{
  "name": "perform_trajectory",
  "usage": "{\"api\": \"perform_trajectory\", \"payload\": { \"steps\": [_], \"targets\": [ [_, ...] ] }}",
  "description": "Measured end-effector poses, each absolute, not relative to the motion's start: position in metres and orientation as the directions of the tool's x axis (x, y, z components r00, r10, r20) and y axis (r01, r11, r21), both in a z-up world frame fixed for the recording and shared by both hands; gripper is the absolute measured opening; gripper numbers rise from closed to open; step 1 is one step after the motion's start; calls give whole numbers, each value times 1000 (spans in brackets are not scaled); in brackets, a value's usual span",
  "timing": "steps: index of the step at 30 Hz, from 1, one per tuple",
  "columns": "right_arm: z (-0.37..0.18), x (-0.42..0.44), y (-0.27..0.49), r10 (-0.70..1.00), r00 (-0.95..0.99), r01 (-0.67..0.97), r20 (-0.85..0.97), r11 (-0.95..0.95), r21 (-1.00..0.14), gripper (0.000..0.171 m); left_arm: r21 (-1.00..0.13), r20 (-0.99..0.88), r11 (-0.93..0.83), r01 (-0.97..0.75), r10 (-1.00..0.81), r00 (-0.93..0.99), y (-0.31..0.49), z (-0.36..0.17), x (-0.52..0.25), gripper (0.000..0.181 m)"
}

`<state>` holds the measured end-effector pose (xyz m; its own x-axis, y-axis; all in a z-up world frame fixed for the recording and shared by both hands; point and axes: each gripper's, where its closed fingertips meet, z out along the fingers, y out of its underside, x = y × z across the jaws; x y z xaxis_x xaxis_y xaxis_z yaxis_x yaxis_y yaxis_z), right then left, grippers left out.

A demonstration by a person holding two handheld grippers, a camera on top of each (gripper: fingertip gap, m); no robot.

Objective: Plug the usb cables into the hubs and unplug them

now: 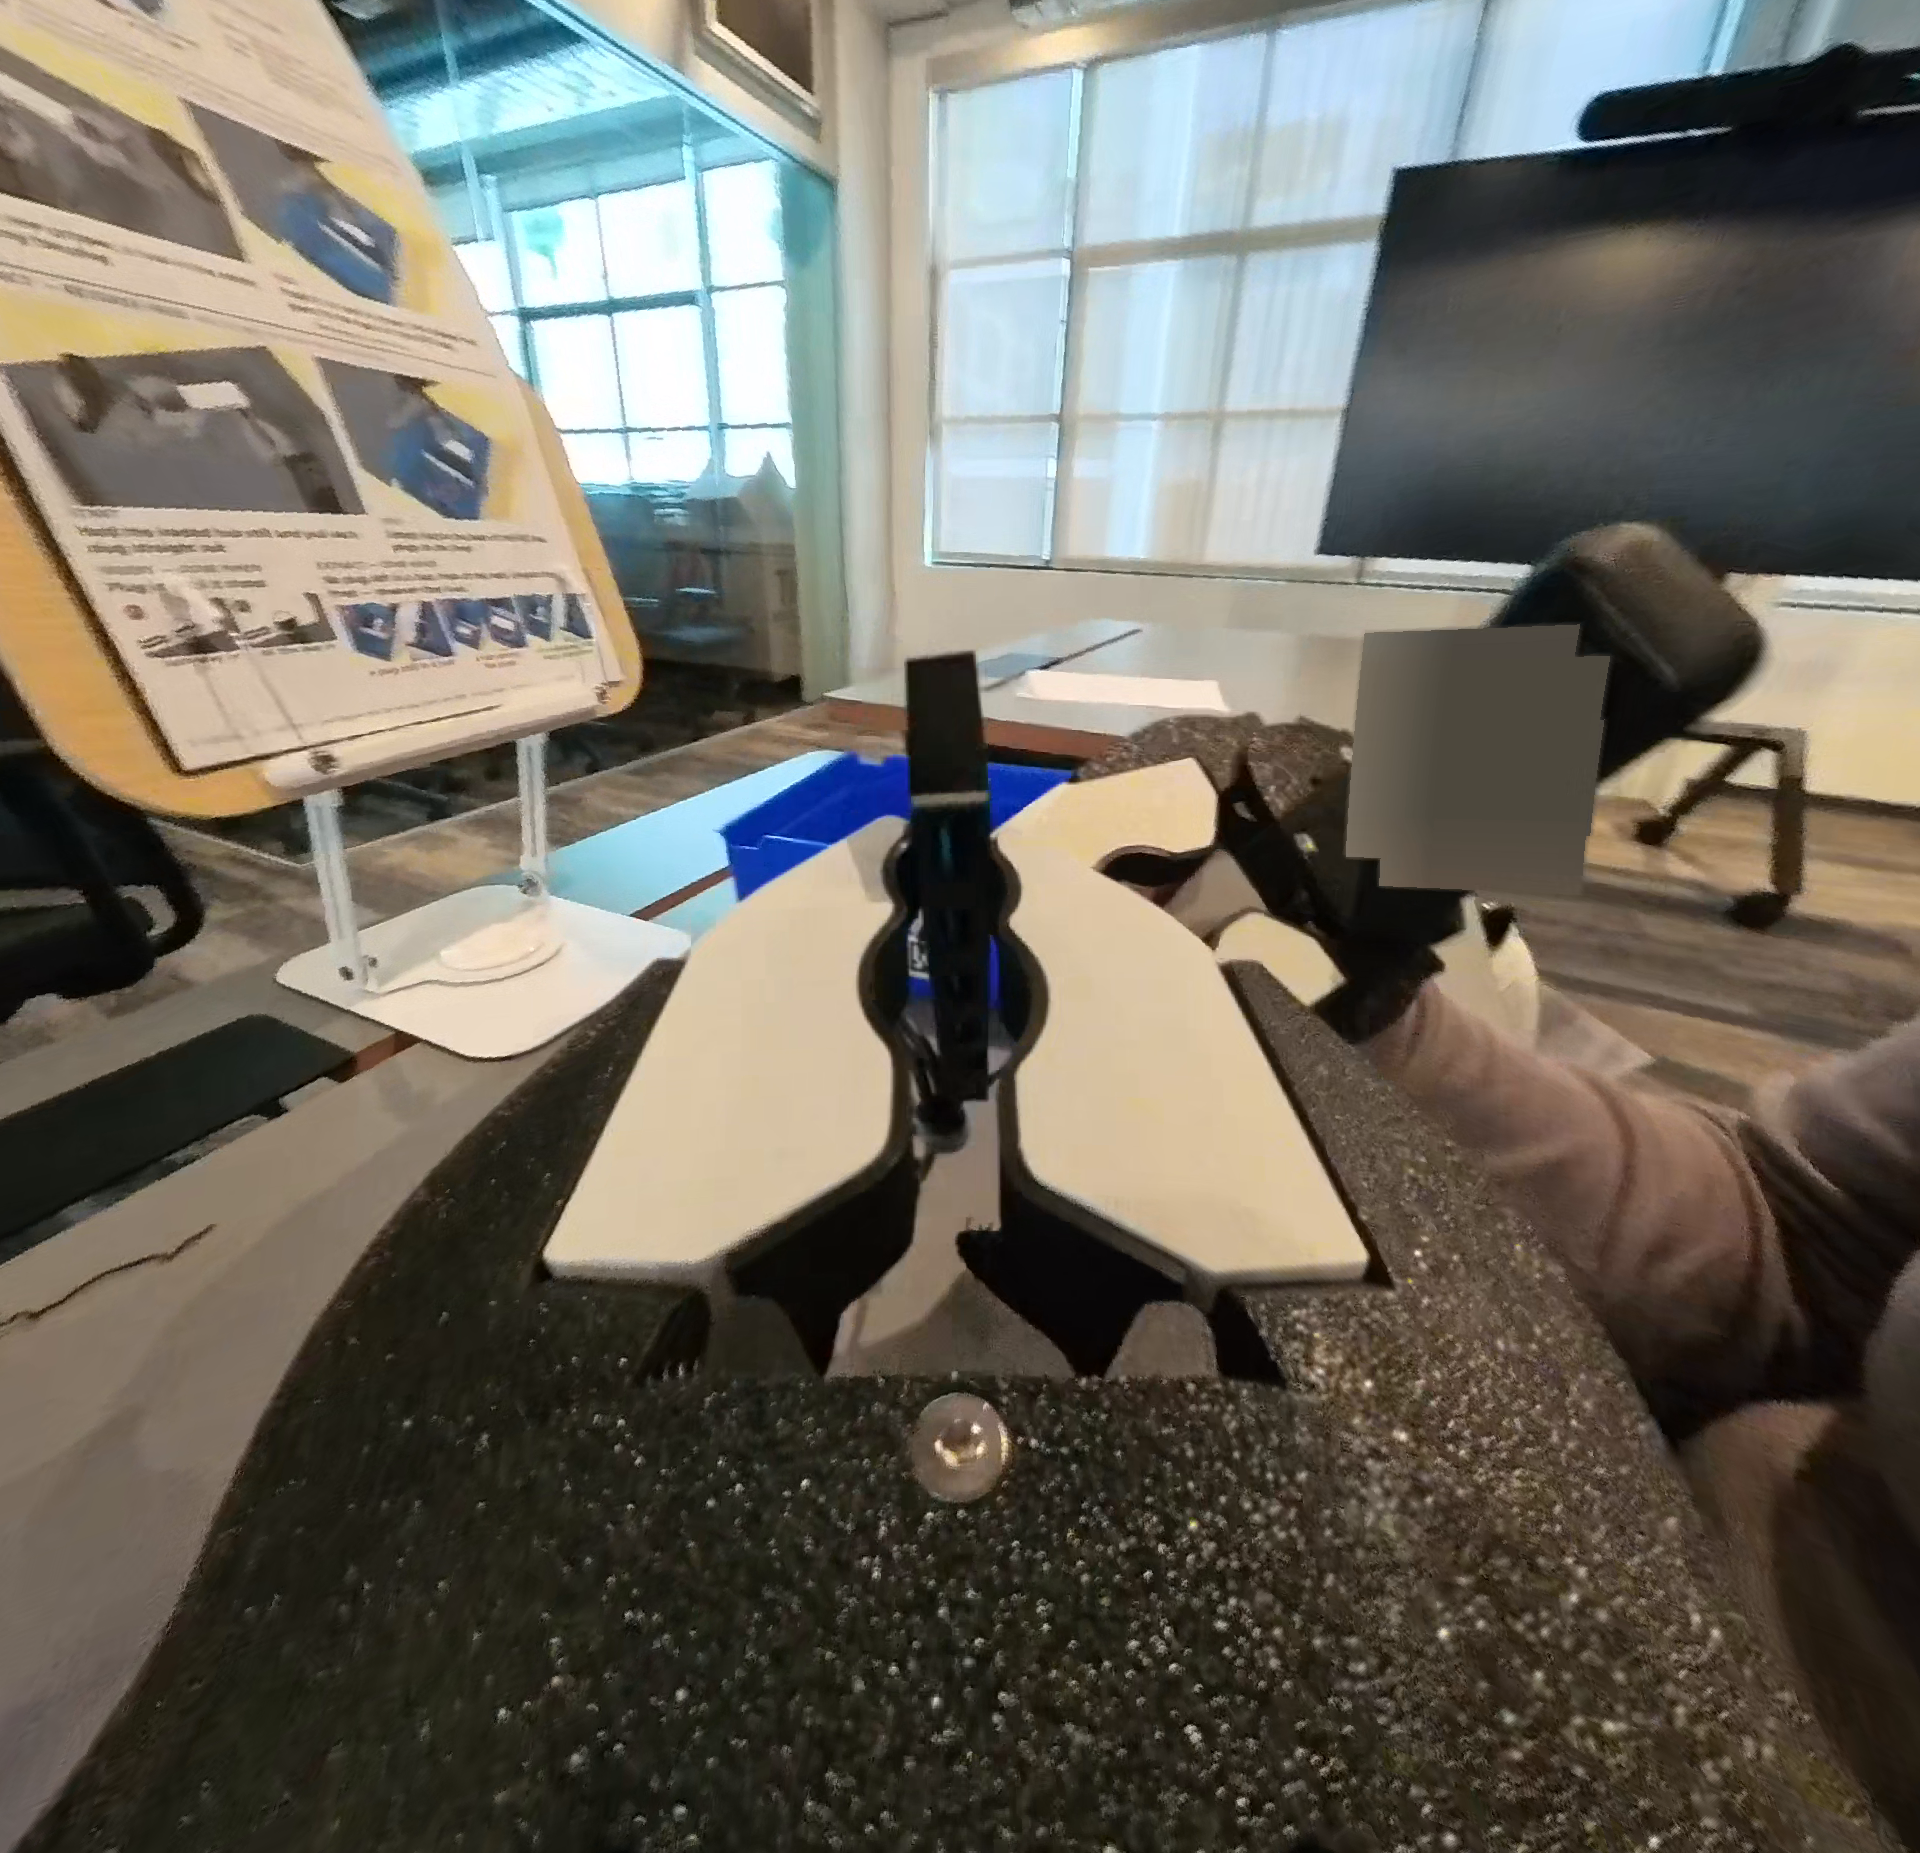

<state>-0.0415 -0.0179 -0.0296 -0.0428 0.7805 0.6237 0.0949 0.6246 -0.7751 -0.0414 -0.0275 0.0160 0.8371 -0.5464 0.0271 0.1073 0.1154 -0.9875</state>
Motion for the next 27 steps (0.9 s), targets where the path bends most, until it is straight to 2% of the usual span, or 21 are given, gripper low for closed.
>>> {"api": "perform_trajectory", "payload": {
  "steps": [1, 4, 7, 9, 13, 18, 21, 27],
  "targets": [
    [-29, -40, -21, 801, -68, 74, 595, 598, -798, 35, -990, 17, 106, 92, -560, 828, -29, 15, -41, 11],
    [-26, -33, -29, 884, -192, 29, 426, 439, -898, 45, -998, -46, 69, -5, -612, 789, -34, 6, -37, 11],
    [-35, -29, -33, 916, -318, 94, 245, 288, -953, 50, -997, -74, 61, -44, -699, 711, -44, 2, -25, 11],
    [-44, -28, -40, 903, -382, 129, 195, 261, -957, 41, -997, -78, 65, -45, -751, 656, -51, 1, -16, 11],
    [-38, -24, -58, 862, -480, 67, 166, 225, -972, 15, -995, -95, 60, -78, -779, 620, -53, -5, -7, 11],
    [-32, -21, -59, 859, -483, 41, 170, 216, -976, 10, -995, -86, 93, -21, -779, 621, -53, 3, -6, 14],
    [-27, -19, -46, 885, -424, 23, 191, 222, -975, 10, -995, -51, 95, 31, -747, 663, -48, 9, -16, 29],
    [-3, -3, -8, 944, -263, -20, 199, 201, -979, 10, -992, 96, -8, 123, -681, 726, -37, 7, -43, 34]
  ]
}}
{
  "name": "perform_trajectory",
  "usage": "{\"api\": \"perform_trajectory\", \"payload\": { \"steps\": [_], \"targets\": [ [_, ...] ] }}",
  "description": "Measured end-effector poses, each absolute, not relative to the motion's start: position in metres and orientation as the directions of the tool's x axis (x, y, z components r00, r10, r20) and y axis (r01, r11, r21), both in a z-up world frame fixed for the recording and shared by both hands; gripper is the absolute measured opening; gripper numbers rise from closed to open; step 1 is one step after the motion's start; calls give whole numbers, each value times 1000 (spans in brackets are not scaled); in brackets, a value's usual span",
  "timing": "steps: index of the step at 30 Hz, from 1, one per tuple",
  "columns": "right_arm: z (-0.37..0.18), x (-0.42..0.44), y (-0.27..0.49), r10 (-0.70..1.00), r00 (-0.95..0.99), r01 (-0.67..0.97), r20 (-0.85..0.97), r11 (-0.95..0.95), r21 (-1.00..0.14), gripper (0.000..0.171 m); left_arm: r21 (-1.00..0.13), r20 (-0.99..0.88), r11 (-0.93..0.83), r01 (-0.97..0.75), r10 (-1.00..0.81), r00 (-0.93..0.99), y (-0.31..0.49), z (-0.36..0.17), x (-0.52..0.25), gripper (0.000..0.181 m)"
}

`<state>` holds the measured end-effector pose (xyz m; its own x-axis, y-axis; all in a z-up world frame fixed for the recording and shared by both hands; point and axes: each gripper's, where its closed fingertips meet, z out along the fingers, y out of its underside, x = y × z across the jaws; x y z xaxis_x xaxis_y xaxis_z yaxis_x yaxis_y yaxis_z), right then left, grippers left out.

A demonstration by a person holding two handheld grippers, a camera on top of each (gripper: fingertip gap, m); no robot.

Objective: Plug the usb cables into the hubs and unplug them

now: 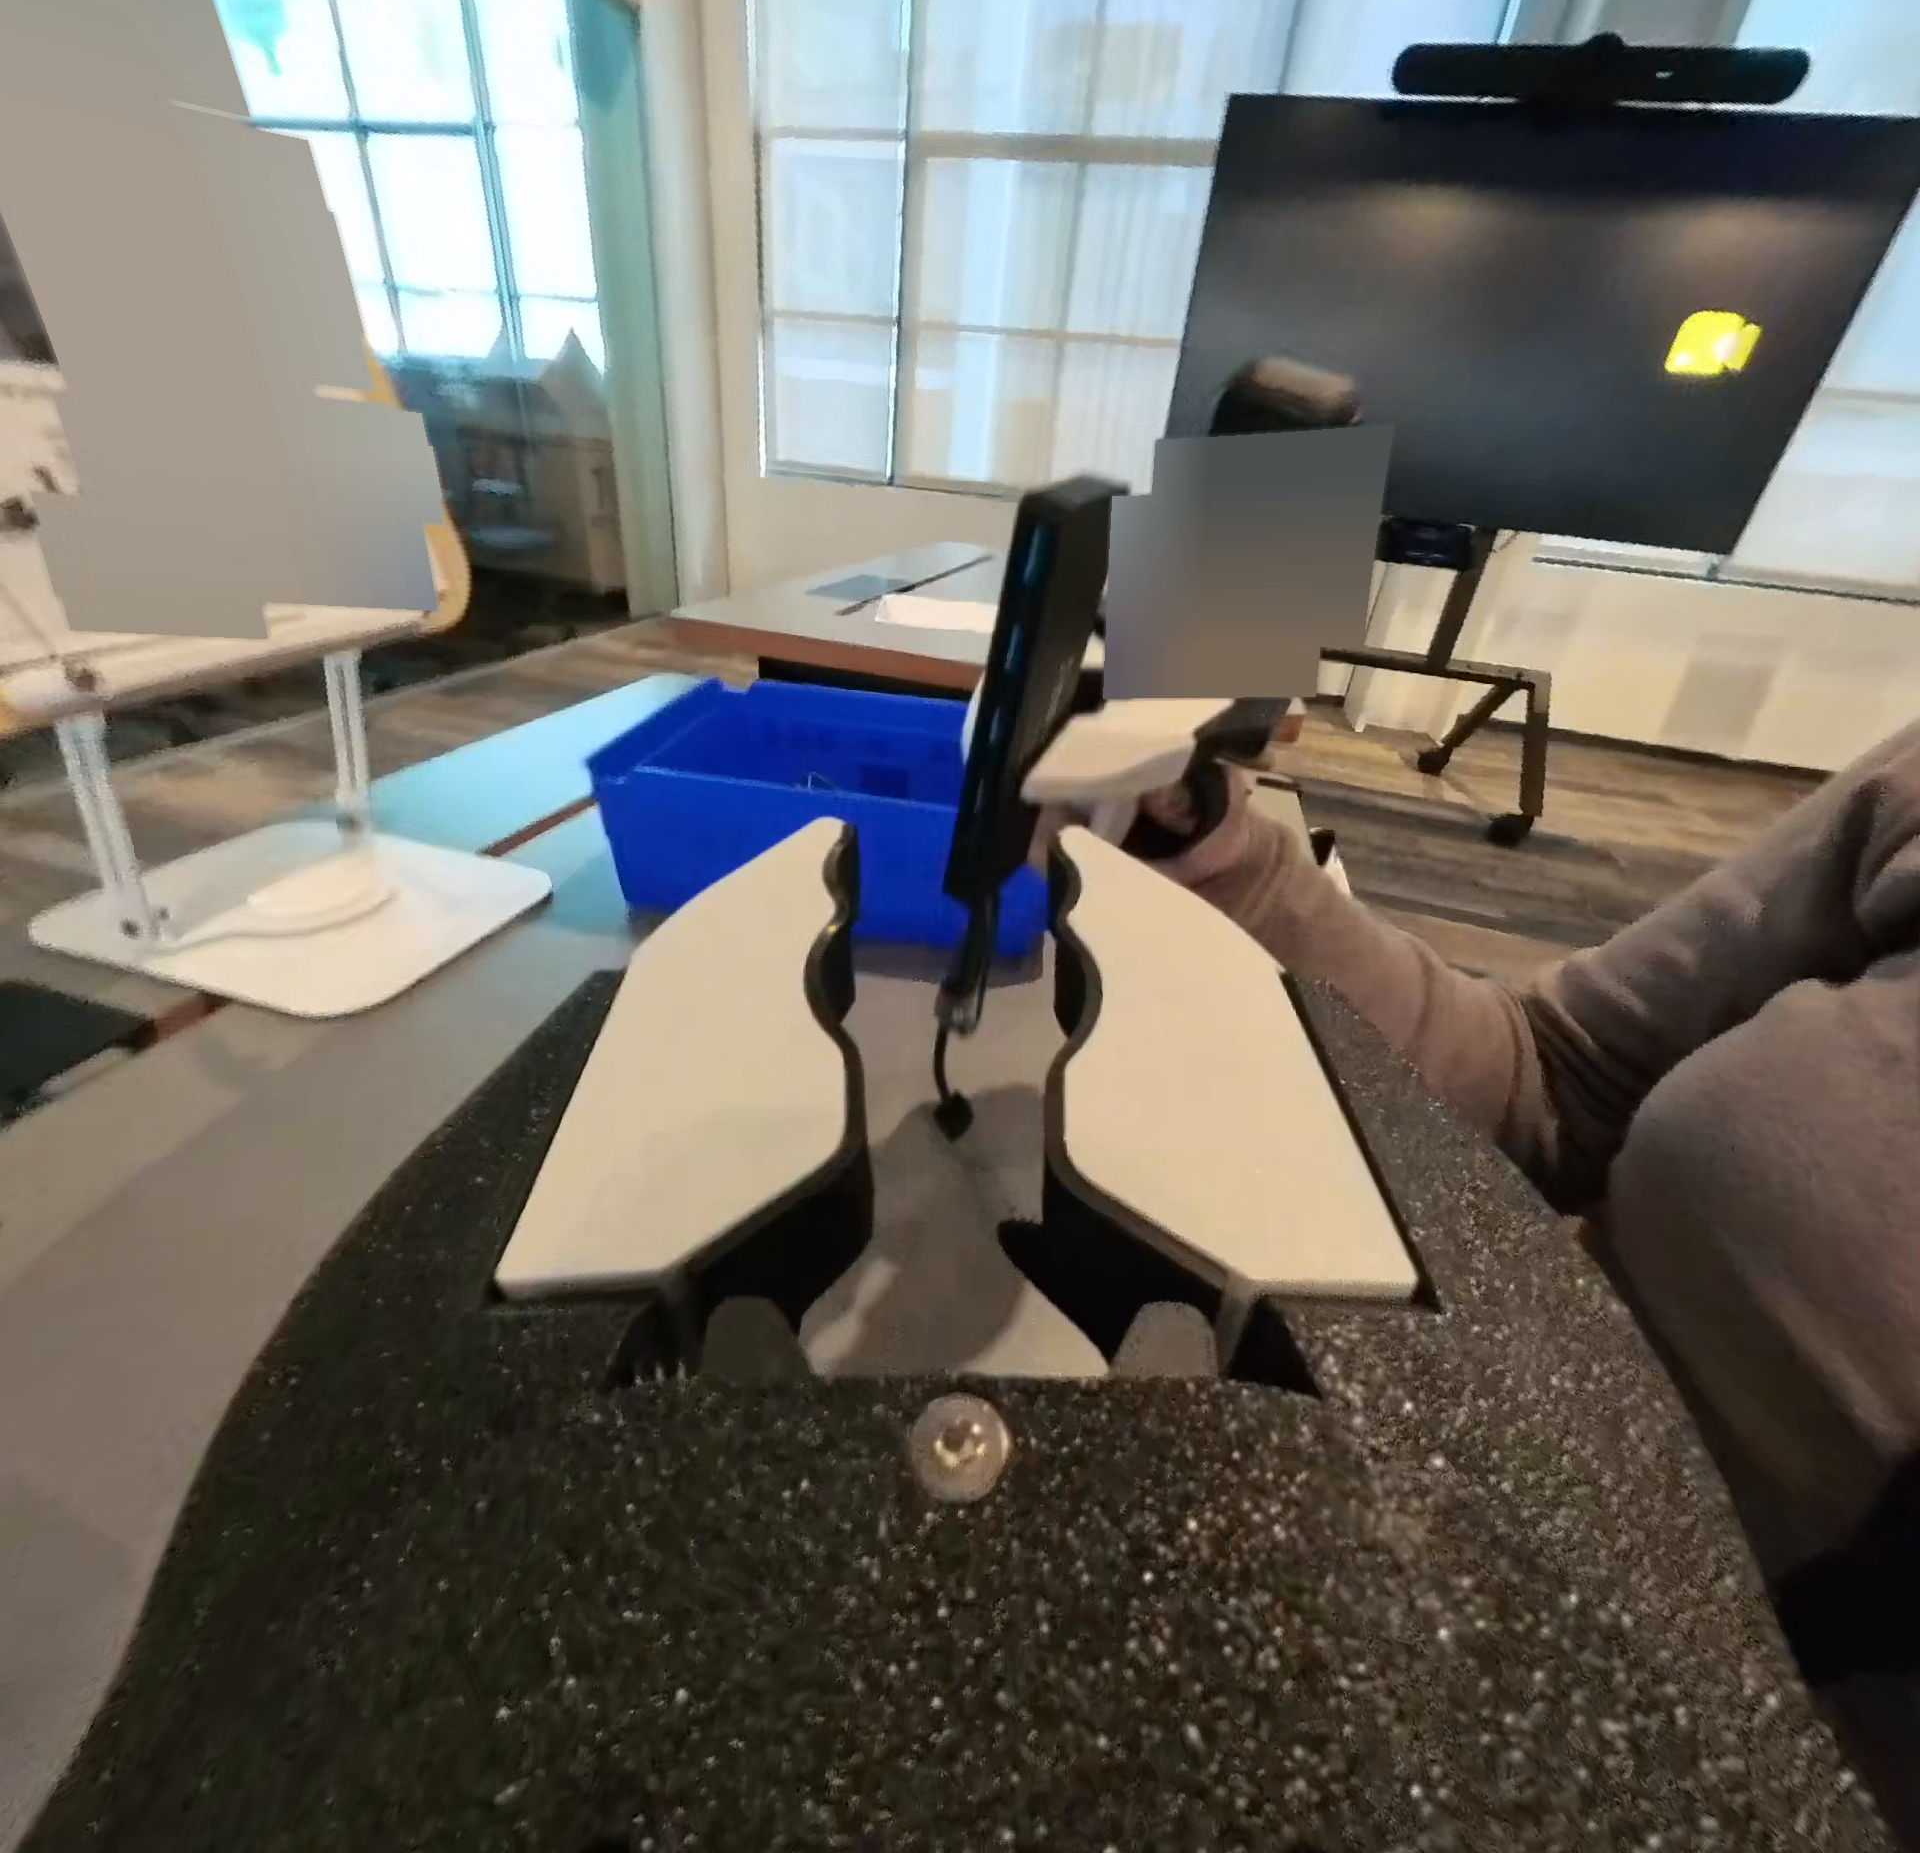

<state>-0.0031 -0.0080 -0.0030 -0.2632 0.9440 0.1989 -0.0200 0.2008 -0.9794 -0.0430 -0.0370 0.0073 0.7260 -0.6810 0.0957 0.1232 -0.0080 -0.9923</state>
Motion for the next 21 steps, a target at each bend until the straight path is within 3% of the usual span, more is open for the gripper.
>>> {"api": "perform_trajectory", "payload": {
  "steps": [5, 9, 11, 16, 21],
  "targets": [
    [21, 16, 24, 959, -174, 24, 221, 229, -973, 10, -945, 291, -295, 138, -574, 766, -21, -32, -51, 34],
    [52, 33, 45, 950, -143, 33, 278, 285, -958, 10, -828, 416, -541, 145, -420, 807, -14, -86, -45, 33],
    [71, 40, 52, 945, -137, 6, 297, 300, -954, 9, -765, 414, -628, 144, -307, 857, -11, -116, -49, 35],
    [99, 45, 58, 933, -126, -97, 337, 326, -940, 10, -583, 334, -798, 151, -66, 940, -15, -170, -59, 59],
    [94, 39, 65, 932, -167, -132, 322, 303, -944, 10, -484, 231, -867, 117, 3, 973, -14, -195, -63, 43]
  ]
}}
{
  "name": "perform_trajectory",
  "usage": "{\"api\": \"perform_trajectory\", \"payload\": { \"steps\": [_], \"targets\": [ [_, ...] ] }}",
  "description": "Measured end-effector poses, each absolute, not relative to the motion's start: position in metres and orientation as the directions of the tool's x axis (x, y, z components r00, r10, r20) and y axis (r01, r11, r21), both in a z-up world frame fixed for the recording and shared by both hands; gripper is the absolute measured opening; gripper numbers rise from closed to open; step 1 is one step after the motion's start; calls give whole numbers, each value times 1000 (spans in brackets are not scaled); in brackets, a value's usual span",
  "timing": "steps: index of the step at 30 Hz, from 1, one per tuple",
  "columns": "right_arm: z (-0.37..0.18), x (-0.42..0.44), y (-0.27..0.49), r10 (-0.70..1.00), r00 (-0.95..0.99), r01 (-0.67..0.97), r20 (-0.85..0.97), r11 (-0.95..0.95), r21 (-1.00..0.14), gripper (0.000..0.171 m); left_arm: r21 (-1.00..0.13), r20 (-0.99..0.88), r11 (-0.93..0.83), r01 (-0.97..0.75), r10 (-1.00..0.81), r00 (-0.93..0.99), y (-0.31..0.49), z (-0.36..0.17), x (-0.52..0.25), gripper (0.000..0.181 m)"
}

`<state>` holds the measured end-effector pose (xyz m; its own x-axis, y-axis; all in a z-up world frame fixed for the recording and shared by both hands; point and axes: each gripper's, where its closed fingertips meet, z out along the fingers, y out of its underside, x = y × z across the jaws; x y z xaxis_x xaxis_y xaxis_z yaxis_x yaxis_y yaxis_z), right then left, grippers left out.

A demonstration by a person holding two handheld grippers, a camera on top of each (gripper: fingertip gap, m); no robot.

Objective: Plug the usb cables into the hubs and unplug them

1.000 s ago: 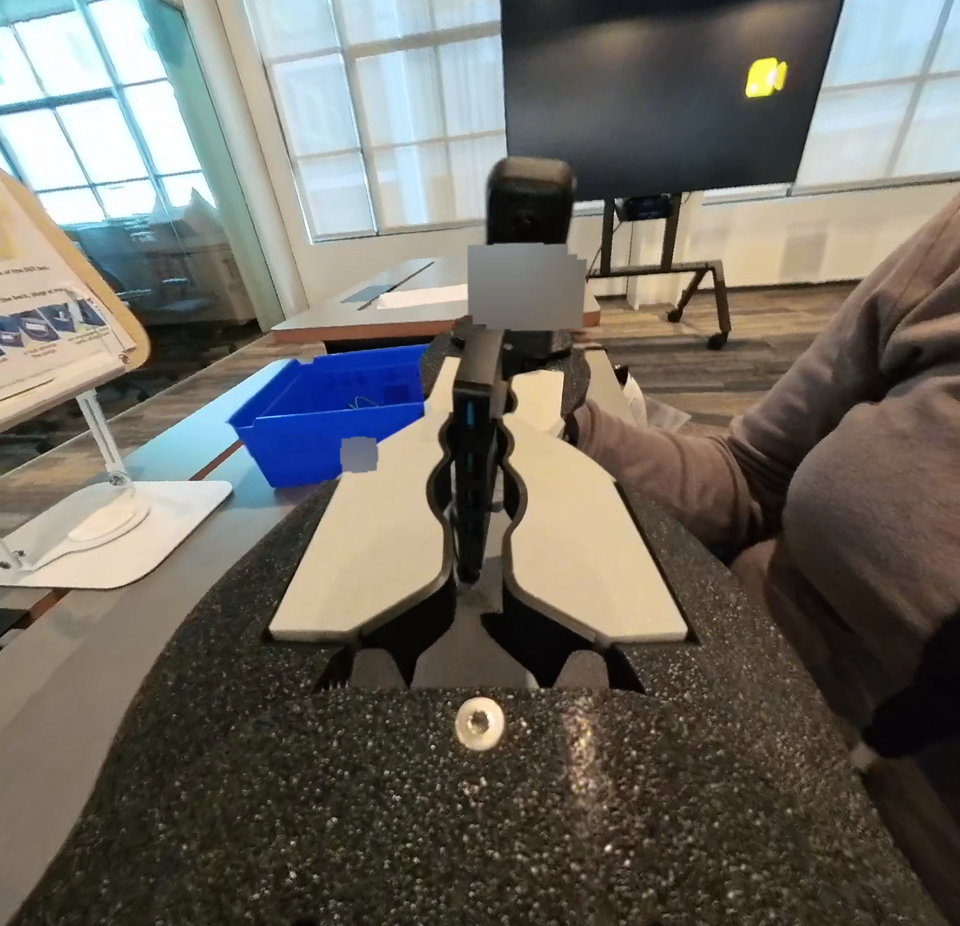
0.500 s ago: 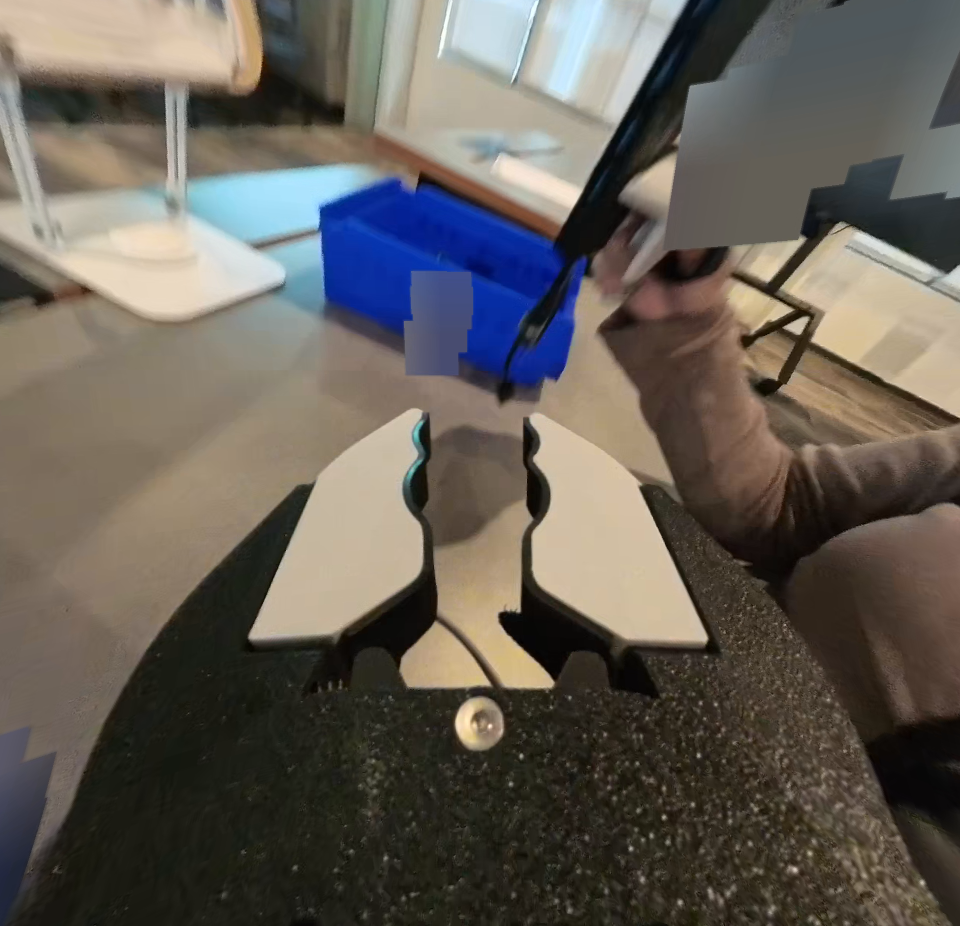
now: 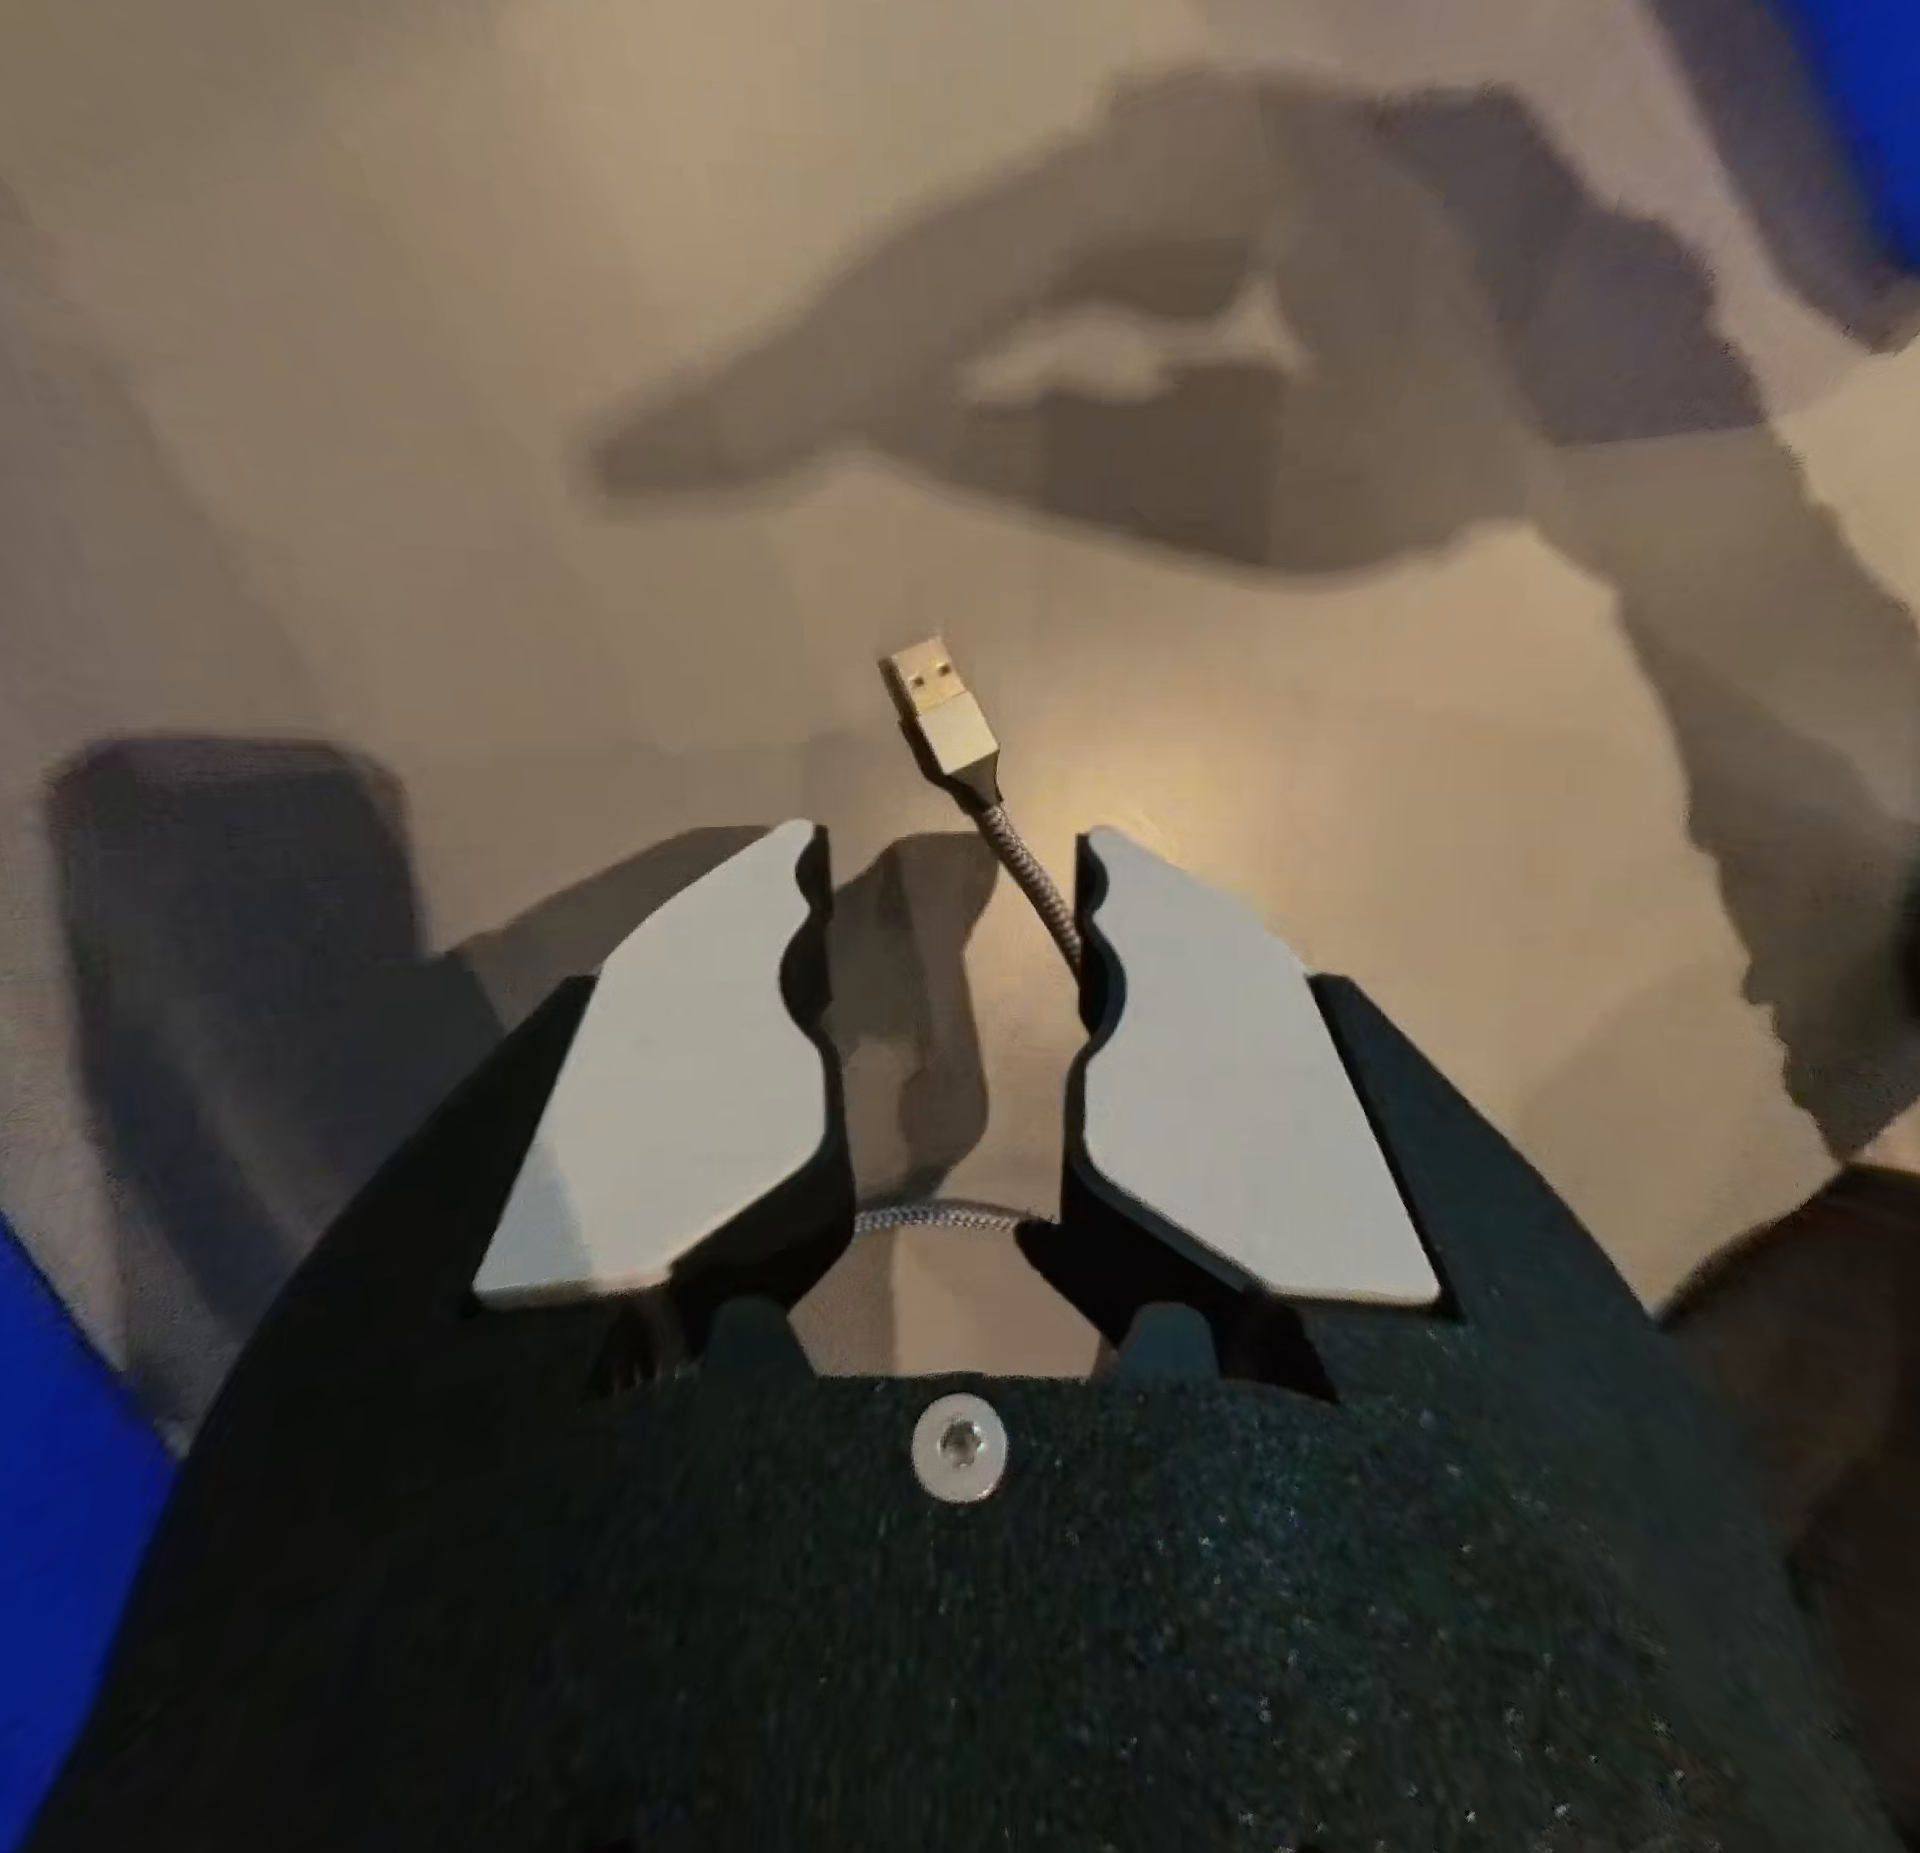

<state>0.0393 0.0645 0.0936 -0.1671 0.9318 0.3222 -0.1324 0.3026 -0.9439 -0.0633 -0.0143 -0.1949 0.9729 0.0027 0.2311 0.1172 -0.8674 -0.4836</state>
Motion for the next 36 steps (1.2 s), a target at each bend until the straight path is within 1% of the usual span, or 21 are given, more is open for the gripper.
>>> {"api": "perform_trajectory", "payload": {
  "steps": [2, 4, 8, 12, 15, 16, 20, 23, 24, 25, 26, 28, 30, 31, 32, 33, 36],
  "targets": [
    [91, 39, 66, 931, -192, -147, 309, 284, -947, 10, -422, 276, -899, 113, -9, 961, -16, -203, -54, 35],
    [87, 40, 66, 928, -216, -152, 303, 275, -949, 10, -376, 257, -921, 104, 4, 966, -17, -211, -58, 30],
    [84, 40, 68, 925, -247, -144, 289, 260, -955, 10, -396, 285, -907, 144, 27, 958, -4, -209, -57, 35],
    [85, 39, 66, 922, -264, -163, 284, 248, -955, 9, -342, 117, -933, 113, 77, 990, 1, -214, -69, 37],
    [86, 39, 63, 918, -283, -177, 278, 235, -956, 9, -290, -16, -955, 56, 64, 998, 2, -217, -70, 37],
    [86, 39, 61, 916, -291, -181, 276, 231, -956, 9, -289, -43, -956, 48, 63, 997, 3, -216, -69, 35],
    [85, 38, 58, 908, -319, -181, 273, 225, -957, 10, -260, -76, -965, 39, 61, 995, 4, -216, -60, 16],
    [81, 36, 58, 903, -352, -172, 246, 196, -965, 10, -251, -115, -968, -3, 27, 993, 4, -216, -60, 15],
    [79, 36, 59, 900, -370, -167, 229, 178, -970, 10, -257, -149, -966, -31, 8, 989, 3, -215, -64, 15],
    [77, 37, 60, 895, -396, -162, 207, 153, -975, 10, -291, -185, -954, -71, -17, 983, 5, -212, -68, 15],
    [75, 37, 60, 886, -428, -157, 180, 124, -980, 10, -359, -225, -927, -112, -31, 974, 10, -203, -72, 15],
    [71, 40, 59, 856, -503, -142, 122, 57, -988, 10, -528, -352, -818, -229, -35, 935, 18, -170, -81, 15],
    [68, 42, 58, 822, -565, -134, 72, -6, -991, 10, -669, -507, -624, -403, -14, 862, 21, -119, -81, 15],
    [67, 43, 57, 802, -595, -130, 49, -36, -991, 10, -701, -588, -507, -501, 16, 808, 18, -90, -77, 15],
    [66, 43, 56, 784, -620, -120, 27, -61, -991, 10, -701, -656, -394, -594, 31, 754, 13, -65, -69, 15],
    [64, 43, 55, 772, -635, -105, 10, -73, -992, 10, -693, -699, -310, -651, 71, 711, 6, -43, -63, 15],
    [48, 32, 50, 777, -629, 5, -22, -24, -1000, 10, -660, -751, -167, -732, 121, 649, -10, -9, -47, 14]
  ]
}}
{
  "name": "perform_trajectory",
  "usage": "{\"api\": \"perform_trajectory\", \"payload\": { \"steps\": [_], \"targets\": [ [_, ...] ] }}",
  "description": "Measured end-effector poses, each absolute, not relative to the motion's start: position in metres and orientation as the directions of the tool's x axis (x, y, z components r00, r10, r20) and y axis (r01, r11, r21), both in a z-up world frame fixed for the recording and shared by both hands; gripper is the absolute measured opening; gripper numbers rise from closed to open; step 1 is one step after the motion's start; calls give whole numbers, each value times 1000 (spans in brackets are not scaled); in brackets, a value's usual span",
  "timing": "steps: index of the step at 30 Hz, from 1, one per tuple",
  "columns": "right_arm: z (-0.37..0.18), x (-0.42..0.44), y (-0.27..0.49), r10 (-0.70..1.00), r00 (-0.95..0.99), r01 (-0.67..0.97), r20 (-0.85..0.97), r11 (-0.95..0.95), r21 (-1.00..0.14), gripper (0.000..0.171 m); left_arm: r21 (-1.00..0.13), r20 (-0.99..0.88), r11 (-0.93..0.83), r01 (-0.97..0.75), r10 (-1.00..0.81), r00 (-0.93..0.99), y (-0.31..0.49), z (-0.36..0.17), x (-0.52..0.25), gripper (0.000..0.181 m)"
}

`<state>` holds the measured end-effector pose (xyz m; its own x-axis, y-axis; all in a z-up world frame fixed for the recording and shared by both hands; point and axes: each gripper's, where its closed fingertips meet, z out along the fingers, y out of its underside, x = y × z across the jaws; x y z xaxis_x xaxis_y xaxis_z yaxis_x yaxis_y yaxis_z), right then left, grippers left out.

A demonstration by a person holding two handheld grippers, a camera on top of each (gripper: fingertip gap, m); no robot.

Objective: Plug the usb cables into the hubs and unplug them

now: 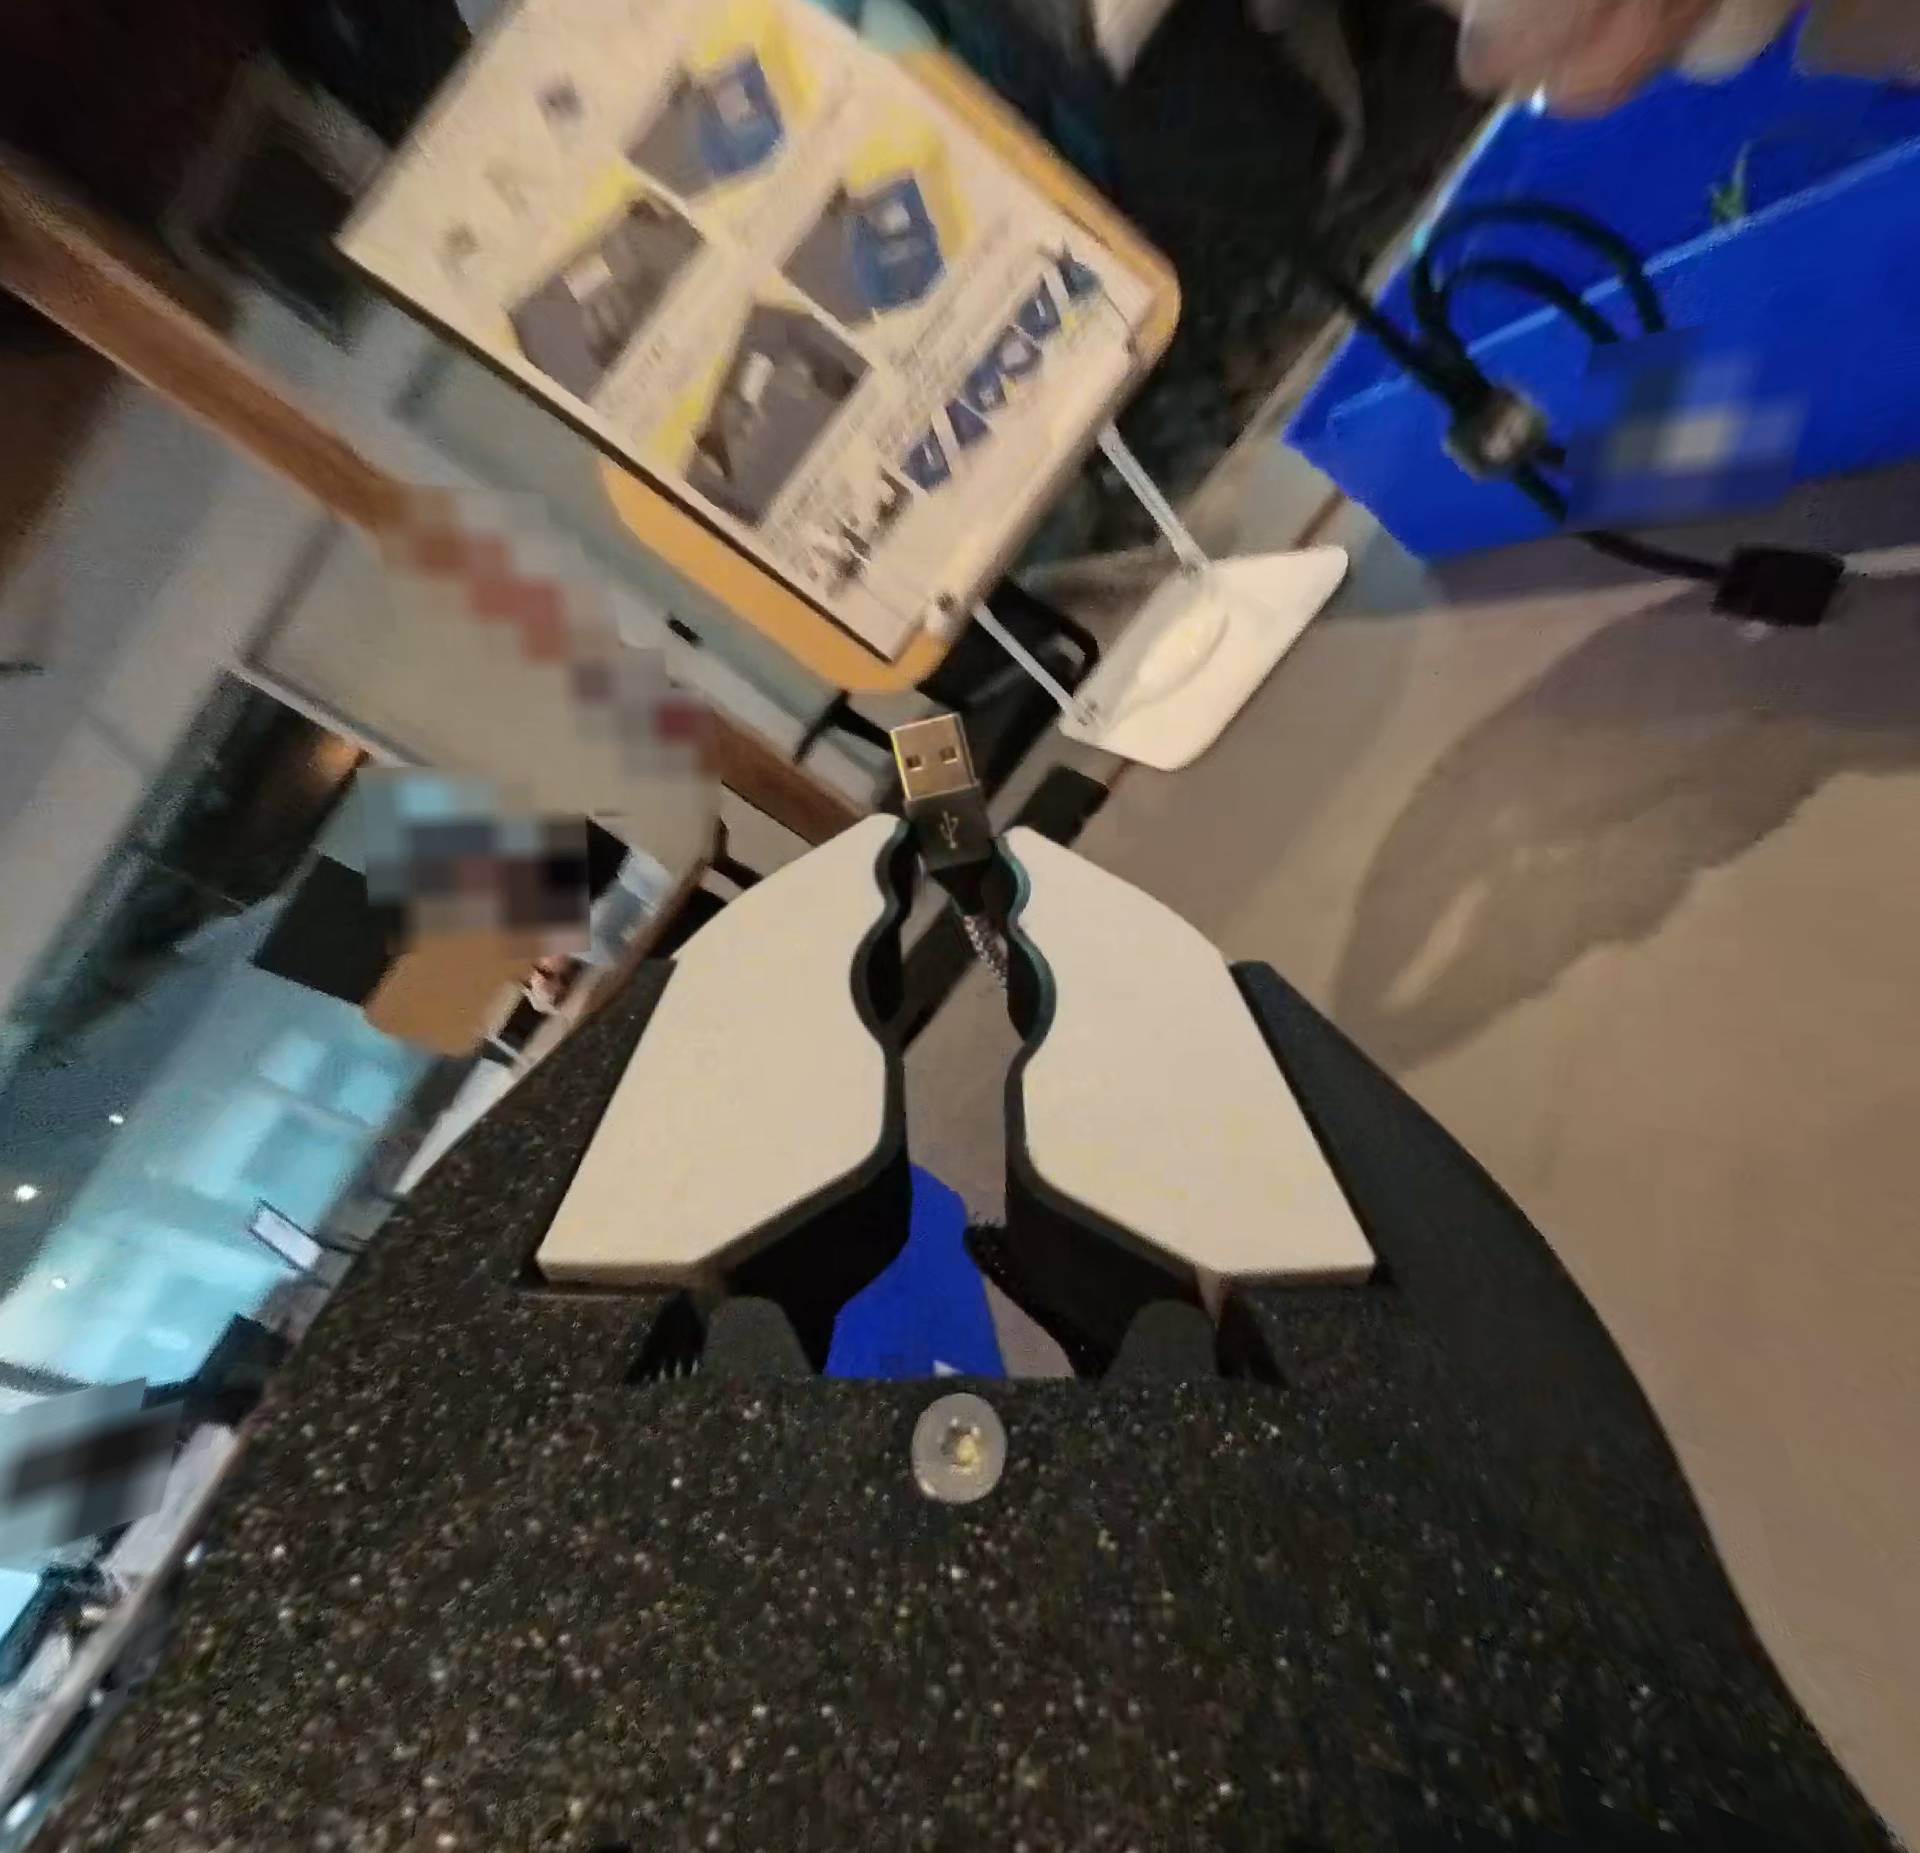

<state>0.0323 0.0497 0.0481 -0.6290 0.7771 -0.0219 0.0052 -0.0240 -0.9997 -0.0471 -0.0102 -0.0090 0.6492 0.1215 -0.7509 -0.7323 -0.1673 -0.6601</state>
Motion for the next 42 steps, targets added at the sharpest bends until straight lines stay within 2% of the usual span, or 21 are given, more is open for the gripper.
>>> {"api": "perform_trajectory", "payload": {
  "steps": [3, 6, 8, 11, 16, 20, 30, 33, 37, 42],
  "targets": [
    [17, 14, 55, 856, -517, 198, -15, 103, -975, 10, -642, -764, -112, -759, 176, 621, -22, 6, -45, 14],
    [-16, 3, 59, 905, -426, 413, -6, 188, -891, 10, -610, -782, -96, -786, 229, 579, -33, 12, -49, 14],
    [-46, -4, 64, 930, -368, 578, 1, 229, -783, 10, -589, -795, -94, -803, 248, 554, -38, 13, -51, 14],
    [-97, -15, 70, 946, -323, 779, 19, 277, -562, 10, -580, -801, -111, -807, 260, 540, -41, 12, -55, 14],
    [-173, -29, 80, 951, -308, 917, 14, 301, -264, 10, -590, -795, -129, -797, 268, 544, -43, 11, -63, 14],
    [-205, -31, 83, 952, -306, 940, -12, 300, -164, 10, -581, -801, -143, -801, 278, 531, -43, 11, -69, 14],
    [-208, -34, 81, 950, -307, 934, -57, 289, -210, 10, -572, -810, -162, -804, 268, 522, -34, 7, -72, 14],
    [-204, -34, 76, 948, -299, 934, -108, 267, -237, 24, -568, -814, -171, -805, 263, 519, -32, 6, -73, 14],
    [-183, -37, 72, 945, -284, 918, -162, 219, -331, 35, -565, -816, -175, -806, 266, 514, -33, 7, -74, 14],
    [-142, -33, 65, 928, -319, 850, -191, 191, -491, 37, -561, -816, -173, -809, 275, 508, -35, 11, -75, 14]
  ]
}}
